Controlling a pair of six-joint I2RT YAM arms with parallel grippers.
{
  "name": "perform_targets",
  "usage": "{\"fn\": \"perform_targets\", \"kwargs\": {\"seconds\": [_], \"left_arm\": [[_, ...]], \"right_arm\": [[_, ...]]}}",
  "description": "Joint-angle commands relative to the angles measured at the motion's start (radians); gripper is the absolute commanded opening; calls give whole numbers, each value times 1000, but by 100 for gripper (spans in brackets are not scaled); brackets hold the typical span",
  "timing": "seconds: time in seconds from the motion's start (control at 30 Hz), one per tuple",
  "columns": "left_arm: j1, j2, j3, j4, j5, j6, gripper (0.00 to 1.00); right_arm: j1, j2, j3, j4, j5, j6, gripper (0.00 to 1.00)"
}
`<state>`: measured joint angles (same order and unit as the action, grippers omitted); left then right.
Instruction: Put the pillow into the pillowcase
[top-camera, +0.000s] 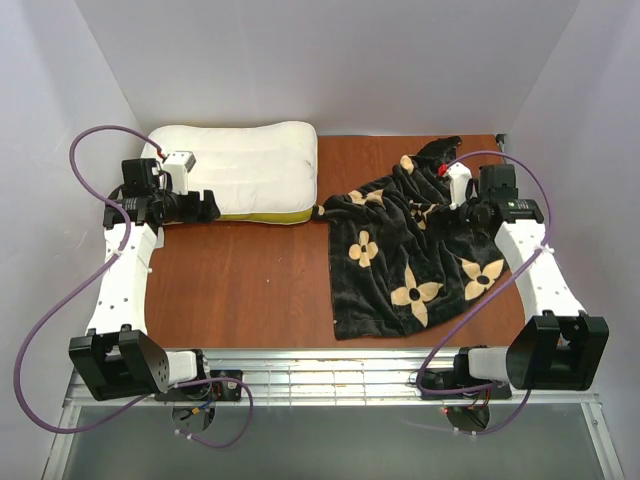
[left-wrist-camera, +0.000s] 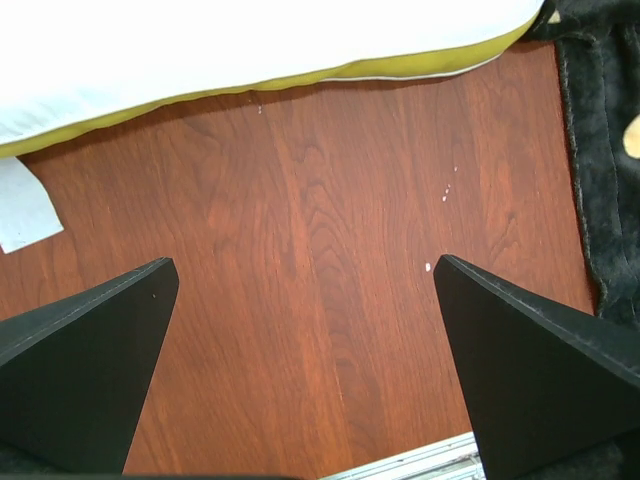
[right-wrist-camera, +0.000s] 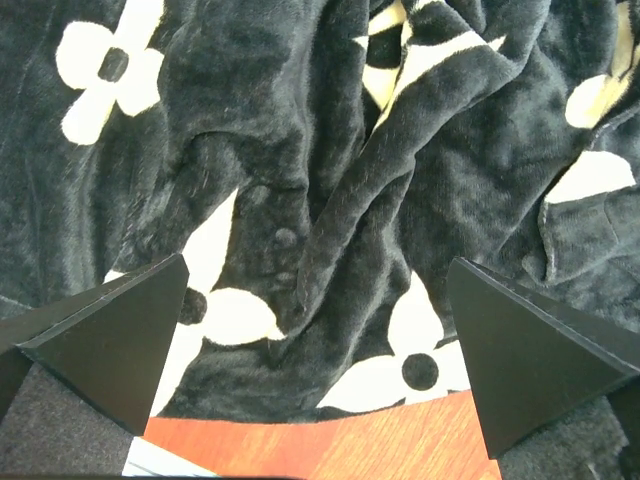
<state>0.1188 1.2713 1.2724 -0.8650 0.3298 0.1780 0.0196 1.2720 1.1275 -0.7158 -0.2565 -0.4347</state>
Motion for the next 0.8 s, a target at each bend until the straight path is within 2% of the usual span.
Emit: {"fn": "perform_targets", "kwargs": {"seconds": [0.0,0.2,0.33,0.53,0.77], "left_arm": [[4,9,44,-29,14,11,98],[2,39,96,-63,37,14,98],[2,51,114,-69,69,6,98],[4,72,116,-71,92,-20,98],[2,68,85,-63,97,-32,98]], "right_arm": [[6,65,61,22,19,-6,99],[52,262,257,15,104,59,99],[94,459,388,15,175,99,99],[140,702,579,16,152,172,99],[209,888,698,26,227,203,99]]}}
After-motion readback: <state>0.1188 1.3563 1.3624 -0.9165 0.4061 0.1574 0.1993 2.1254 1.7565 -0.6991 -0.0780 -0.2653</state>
